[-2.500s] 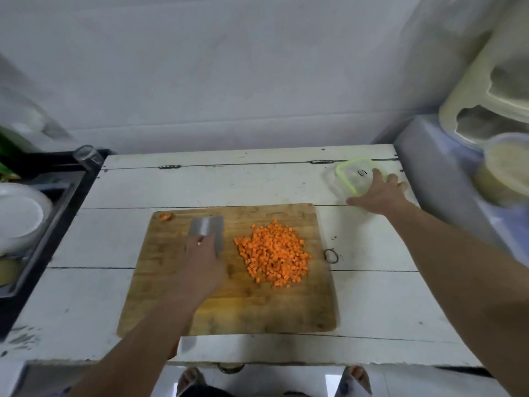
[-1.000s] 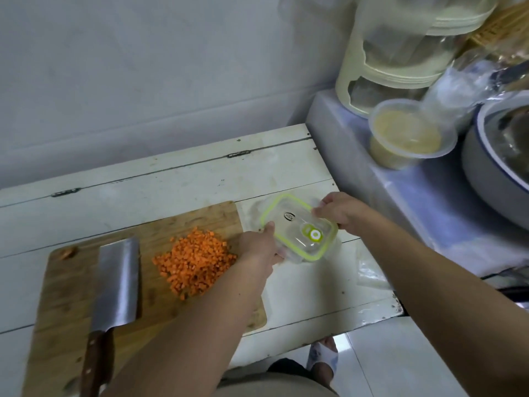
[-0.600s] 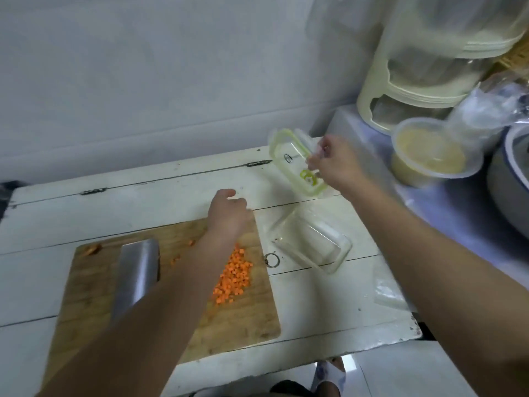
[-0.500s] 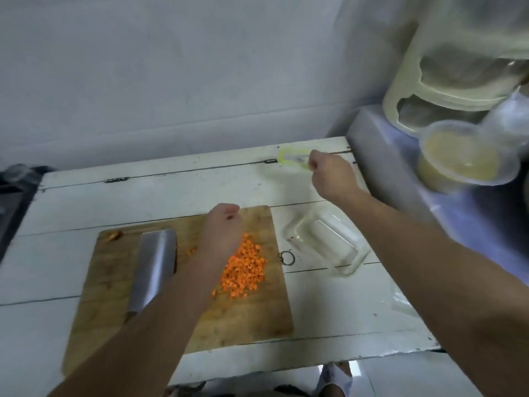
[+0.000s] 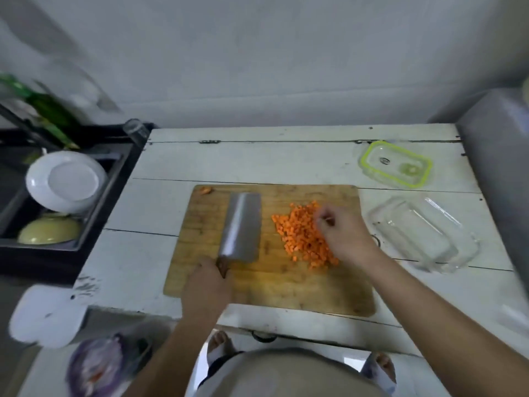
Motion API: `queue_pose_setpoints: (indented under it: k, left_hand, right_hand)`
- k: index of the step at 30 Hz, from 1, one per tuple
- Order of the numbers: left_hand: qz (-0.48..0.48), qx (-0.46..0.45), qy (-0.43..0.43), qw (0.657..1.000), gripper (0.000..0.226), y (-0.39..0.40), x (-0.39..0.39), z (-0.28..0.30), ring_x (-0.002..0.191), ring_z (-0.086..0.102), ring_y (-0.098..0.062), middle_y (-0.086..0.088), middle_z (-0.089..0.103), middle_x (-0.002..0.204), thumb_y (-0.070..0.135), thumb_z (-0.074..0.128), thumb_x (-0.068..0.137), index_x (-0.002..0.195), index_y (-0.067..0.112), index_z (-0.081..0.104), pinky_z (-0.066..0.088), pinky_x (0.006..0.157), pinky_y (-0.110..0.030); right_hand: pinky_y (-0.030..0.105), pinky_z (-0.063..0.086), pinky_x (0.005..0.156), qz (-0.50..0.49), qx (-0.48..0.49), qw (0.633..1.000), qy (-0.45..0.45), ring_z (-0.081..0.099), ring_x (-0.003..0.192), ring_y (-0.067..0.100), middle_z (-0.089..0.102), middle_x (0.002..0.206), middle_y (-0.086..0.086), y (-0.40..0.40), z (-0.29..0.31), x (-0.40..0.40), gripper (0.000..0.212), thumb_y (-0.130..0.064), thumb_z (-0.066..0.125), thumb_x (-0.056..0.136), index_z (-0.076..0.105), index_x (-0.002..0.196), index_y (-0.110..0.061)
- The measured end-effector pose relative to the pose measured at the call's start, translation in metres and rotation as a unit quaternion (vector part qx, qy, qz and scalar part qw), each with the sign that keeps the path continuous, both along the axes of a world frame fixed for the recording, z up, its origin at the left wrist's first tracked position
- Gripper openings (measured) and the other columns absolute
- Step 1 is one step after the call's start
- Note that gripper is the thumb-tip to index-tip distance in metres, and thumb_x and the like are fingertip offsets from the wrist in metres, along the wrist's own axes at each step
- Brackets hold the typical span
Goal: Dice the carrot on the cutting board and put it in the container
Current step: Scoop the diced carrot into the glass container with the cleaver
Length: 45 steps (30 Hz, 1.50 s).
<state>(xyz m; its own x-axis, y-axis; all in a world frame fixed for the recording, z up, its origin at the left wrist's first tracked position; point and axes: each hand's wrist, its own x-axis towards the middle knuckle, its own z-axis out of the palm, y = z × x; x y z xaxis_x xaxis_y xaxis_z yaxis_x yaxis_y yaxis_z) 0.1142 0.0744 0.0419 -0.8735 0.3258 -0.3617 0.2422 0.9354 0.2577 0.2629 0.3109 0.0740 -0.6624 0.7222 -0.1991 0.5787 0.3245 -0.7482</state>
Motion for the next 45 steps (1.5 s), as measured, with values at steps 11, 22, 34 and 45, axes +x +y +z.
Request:
queue_pose_setpoints:
  k: [11,22,34,45]
  left_hand:
    - [-0.089,0.425,-0.032,0.9,0.029,0.036,0.036,0.05,0.086,0.062,-0.003,0.006,0.061,0.096,0.023,0.074,0.09,0.106,0.025,0.049,0.05,0.066,-0.022]
    - [-0.462,0.466,-0.039,0.754,0.021,0.109,0.121,0.057,0.098,0.058,-0.012,0.007,0.06,0.107,0.02,0.054,0.09,0.108,0.017,0.064,0.049,0.088,-0.031]
    - [-0.694,0.125,0.012,0.709,0.039,0.27,0.161,0.025,0.127,0.038,-0.024,-0.001,0.051,0.132,0.014,0.042,0.1,0.134,0.024,0.058,0.03,0.106,-0.037]
    - [-0.513,0.218,-0.01,0.83,0.043,0.308,0.127,0.027,0.13,0.044,-0.03,-0.008,0.055,0.14,0.016,0.044,0.104,0.144,0.023,0.056,0.037,0.11,-0.039]
  right_hand:
    - [0.028,0.047,0.086,-0.012,-0.15,0.98,0.131,0.064,0.098,0.009,0.068,0.099,-0.012,-0.105,0.055,-0.057,0.025,-0.044,0.058,0.098,0.061,0.115,-0.025]
    - [0.033,0.044,0.053,-0.242,0.339,0.904,-0.093,0.049,0.064,0.027,0.045,0.093,0.003,-0.039,0.042,0.143,0.052,0.001,0.063,0.082,0.07,0.123,-0.03]
    - [0.035,0.038,0.052,-0.151,0.413,0.875,-0.201,0.051,0.068,0.029,0.047,0.087,0.007,-0.029,-0.019,0.254,0.05,-0.004,0.079,0.073,0.072,0.121,-0.017]
    - [0.031,0.03,0.048,-0.192,0.38,0.882,-0.201,0.049,0.062,0.028,0.046,0.086,0.007,-0.026,-0.014,0.245,0.045,0.001,0.077,0.076,0.073,0.116,-0.019]
